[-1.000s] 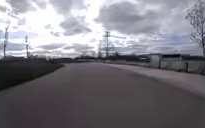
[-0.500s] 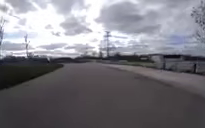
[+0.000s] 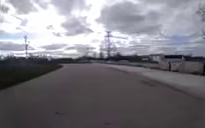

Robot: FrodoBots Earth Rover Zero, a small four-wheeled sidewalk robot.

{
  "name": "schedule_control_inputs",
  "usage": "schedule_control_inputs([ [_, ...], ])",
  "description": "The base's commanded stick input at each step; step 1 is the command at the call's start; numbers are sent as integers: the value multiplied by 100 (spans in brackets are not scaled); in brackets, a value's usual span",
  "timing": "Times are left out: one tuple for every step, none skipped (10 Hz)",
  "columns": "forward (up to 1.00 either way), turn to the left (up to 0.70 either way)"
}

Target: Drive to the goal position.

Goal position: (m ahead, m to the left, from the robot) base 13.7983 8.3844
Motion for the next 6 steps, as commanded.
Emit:
schedule_control_inputs([
  [99,0],
  [99,0],
  [99,0],
  [99,0],
  [99,0],
  [99,0],
])
